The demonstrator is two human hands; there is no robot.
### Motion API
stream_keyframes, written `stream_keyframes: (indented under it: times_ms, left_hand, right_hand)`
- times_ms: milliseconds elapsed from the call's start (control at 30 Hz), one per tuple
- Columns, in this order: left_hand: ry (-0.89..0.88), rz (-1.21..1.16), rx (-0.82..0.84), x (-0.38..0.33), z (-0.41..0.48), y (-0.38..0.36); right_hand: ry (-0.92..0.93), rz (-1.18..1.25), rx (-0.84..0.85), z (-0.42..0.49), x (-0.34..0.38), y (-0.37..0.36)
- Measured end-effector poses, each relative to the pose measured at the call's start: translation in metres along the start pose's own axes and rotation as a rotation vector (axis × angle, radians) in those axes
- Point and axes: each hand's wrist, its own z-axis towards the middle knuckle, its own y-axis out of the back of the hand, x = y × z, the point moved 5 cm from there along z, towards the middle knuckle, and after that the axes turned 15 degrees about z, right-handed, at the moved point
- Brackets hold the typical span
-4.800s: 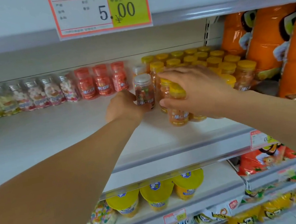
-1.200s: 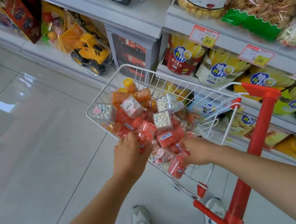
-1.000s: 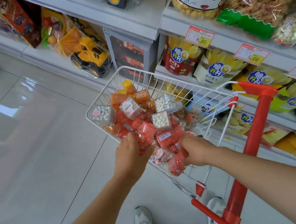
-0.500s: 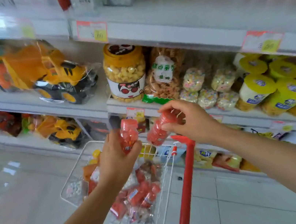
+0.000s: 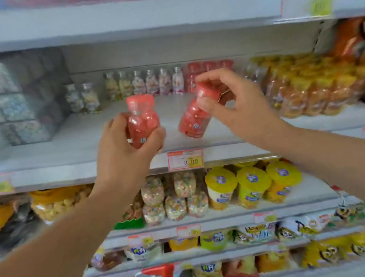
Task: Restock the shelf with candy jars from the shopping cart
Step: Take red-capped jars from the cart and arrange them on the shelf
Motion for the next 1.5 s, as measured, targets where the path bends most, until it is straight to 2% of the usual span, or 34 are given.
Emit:
stream_keyframes:
  times_ms: [300,567,667,800,900,1100,1333,1500]
  left_hand:
    - [0.039,0.024,0.186,-0.035,0.083,-0.087]
    - [0.132,-0.004,0.226,-0.033,0.122,-0.140]
    - [0.151,-0.021,0.290,-0.040,0.131,-0.150]
    - [0.113,0.100,0.496,-0.040,0.133,-0.151]
    - [0.133,0.139,0.520,-0.026,0.136,-0.143]
    - [0.040,0.194,0.413,-0.028,0.144,-0.154]
    - [0.154,0.191,0.262,-0.023,0.170,-0.175]
    - [0.154,0.302,0.194,-0.033,0.178,-0.176]
  right_hand:
    - [-0.138,-0.203,-0.038,0.037,-0.082,0.048]
    - [-0.114,-0.184,-0.033,0.057,-0.127,0.050]
    - [-0.164,-0.132,-0.039,0.057,-0.133,0.052]
    - [-0.370,-0.126,0.116,0.049,-0.149,0.049]
    - [-0.437,-0.188,0.157,0.052,-0.161,0.045]
    - [-0.420,-0.193,0.044,0.064,-0.170,0.042]
    - [-0.445,-0.212,-0.094,0.079,-0.190,0.044]
    - [-0.419,-0.277,-0.126,0.089,-0.190,0.047]
